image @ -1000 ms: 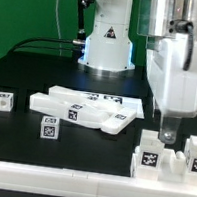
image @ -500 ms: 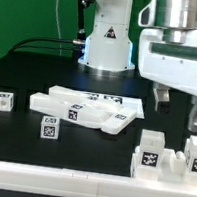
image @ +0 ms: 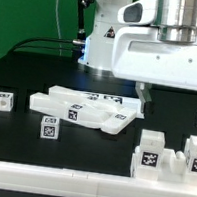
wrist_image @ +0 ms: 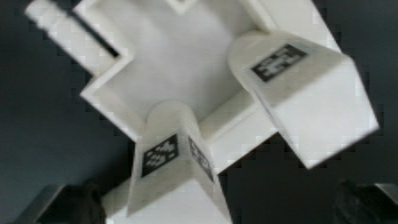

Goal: Assemble chair

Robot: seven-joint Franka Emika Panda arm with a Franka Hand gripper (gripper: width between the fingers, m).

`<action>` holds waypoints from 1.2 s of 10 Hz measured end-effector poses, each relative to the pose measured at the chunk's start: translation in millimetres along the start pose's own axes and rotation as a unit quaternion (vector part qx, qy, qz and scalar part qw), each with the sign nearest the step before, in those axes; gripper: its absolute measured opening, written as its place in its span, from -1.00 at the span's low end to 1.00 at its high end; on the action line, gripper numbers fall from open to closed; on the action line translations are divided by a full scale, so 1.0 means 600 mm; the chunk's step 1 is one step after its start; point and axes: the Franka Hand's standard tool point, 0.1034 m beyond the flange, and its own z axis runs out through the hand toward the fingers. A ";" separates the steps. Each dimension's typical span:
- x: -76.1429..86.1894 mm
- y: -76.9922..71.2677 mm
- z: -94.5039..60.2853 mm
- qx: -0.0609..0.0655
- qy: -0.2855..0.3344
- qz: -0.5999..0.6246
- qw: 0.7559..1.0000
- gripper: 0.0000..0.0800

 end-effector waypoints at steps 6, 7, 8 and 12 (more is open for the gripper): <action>0.001 0.014 0.007 -0.001 0.019 -0.192 0.981 0.62; 0.003 0.014 0.006 -0.001 0.025 -0.197 0.980 0.62; 0.005 0.020 0.002 0.000 0.043 -0.214 0.976 0.62; 0.005 0.083 0.010 -0.011 0.150 -0.245 0.958 0.62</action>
Offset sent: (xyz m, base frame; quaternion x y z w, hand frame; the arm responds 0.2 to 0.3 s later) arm 0.0000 0.0000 0.0000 0.0000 0.0000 -0.1938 0.9810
